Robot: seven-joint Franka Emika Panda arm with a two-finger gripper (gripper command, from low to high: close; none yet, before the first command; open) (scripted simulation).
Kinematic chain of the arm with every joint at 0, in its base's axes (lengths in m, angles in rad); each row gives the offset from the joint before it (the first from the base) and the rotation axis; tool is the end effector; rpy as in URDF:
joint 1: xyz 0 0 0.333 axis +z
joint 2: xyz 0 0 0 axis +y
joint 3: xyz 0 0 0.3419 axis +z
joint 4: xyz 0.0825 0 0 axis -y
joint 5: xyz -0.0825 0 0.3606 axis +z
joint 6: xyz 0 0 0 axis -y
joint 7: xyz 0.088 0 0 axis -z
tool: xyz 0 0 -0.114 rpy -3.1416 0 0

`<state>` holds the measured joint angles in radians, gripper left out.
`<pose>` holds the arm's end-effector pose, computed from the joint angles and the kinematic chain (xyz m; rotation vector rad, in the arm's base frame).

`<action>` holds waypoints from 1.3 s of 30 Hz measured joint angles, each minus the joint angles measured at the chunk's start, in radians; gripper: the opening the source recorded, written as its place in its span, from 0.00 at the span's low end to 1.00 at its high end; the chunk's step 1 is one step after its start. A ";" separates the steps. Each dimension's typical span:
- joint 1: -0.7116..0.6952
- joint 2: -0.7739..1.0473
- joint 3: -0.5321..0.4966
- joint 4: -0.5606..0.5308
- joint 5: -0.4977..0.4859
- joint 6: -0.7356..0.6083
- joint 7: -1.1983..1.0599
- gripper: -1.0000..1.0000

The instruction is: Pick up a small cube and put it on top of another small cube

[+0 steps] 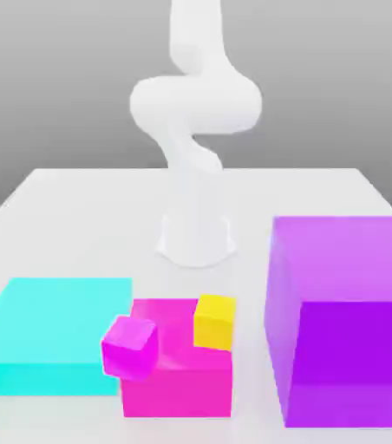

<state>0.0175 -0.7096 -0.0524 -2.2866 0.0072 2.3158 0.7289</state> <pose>0.3426 -0.0200 0.7009 -2.4943 1.0067 -0.9568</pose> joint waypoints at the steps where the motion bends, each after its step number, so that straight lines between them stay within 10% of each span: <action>1: 0.007 0.039 -0.023 0.006 0.004 0.007 -0.032 0.50; 19: 0.003 0.696 -0.338 0.103 0.235 0.118 -0.670 0.50; 36: -0.259 1.291 -0.291 0.200 0.368 0.296 -1.143 0.50; 37: -0.272 1.320 -0.276 0.207 0.382 0.318 -1.154 0.00; 39: -0.272 1.320 -0.276 0.207 0.382 0.317 -1.154 0.00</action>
<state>-0.2547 0.6106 -0.3280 -2.0795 0.3893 2.6332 -0.4252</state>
